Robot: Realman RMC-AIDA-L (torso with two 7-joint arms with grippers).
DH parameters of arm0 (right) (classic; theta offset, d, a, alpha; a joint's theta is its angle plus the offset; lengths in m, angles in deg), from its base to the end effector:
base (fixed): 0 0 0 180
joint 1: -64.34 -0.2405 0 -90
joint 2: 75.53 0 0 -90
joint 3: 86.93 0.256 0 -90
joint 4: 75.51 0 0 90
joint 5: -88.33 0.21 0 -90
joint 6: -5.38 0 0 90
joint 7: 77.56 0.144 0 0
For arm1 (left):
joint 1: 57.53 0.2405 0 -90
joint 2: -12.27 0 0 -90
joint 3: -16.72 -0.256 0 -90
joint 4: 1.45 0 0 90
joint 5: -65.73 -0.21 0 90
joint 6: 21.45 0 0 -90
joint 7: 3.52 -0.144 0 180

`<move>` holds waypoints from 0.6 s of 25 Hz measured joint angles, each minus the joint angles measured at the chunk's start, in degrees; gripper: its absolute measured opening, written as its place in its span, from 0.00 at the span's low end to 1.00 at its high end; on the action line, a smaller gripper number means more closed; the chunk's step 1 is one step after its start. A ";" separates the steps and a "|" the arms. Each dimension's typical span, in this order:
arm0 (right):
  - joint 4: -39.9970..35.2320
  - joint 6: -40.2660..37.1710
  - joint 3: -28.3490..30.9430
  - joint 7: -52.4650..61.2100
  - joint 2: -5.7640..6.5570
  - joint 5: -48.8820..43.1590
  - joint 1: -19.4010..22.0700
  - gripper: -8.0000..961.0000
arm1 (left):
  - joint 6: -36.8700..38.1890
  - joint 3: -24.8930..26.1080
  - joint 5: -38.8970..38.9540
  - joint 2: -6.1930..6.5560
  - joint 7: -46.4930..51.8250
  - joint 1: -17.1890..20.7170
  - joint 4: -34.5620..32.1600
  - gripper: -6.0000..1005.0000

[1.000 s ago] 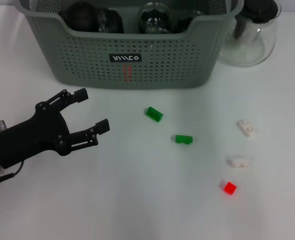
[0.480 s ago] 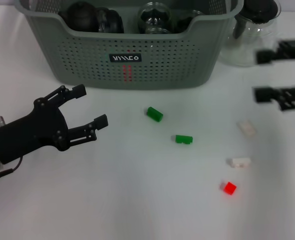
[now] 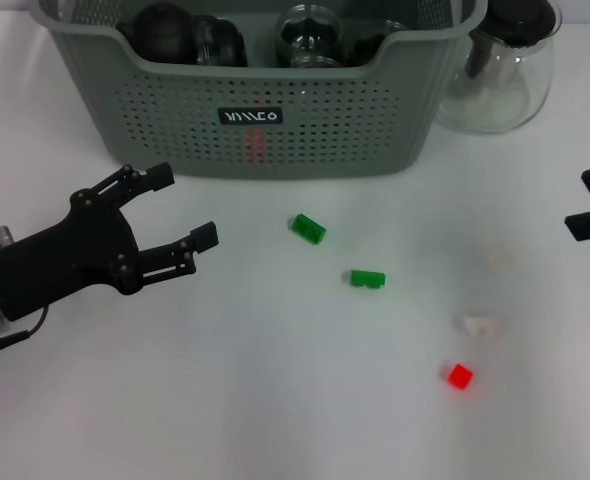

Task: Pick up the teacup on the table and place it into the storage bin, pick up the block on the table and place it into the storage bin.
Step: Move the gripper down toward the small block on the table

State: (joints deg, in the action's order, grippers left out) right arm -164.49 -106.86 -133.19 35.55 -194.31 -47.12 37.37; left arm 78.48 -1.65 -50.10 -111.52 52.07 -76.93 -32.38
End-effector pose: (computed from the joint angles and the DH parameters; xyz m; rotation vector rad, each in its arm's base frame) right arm 0.2132 0.3057 0.1042 -2.7984 0.6373 -0.0868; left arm -0.3053 0.2501 -0.0081 -2.4283 -0.5200 -0.9899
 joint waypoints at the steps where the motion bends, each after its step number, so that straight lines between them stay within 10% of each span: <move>1: 0.97 1.61 -0.34 0.34 -1.13 -5.17 -1.76 0.78 | -0.07 -0.01 0.00 -0.04 0.00 0.02 0.00 0.94; 15: 21.23 16.22 -9.38 22.50 -1.42 -14.20 -9.02 0.58 | -2.32 0.01 0.02 -0.11 -0.04 0.01 0.90 0.94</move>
State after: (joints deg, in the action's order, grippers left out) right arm -143.26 -90.64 -142.57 58.04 -195.73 -61.33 28.35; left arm 76.17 -1.65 -50.08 -111.64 52.04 -76.92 -31.48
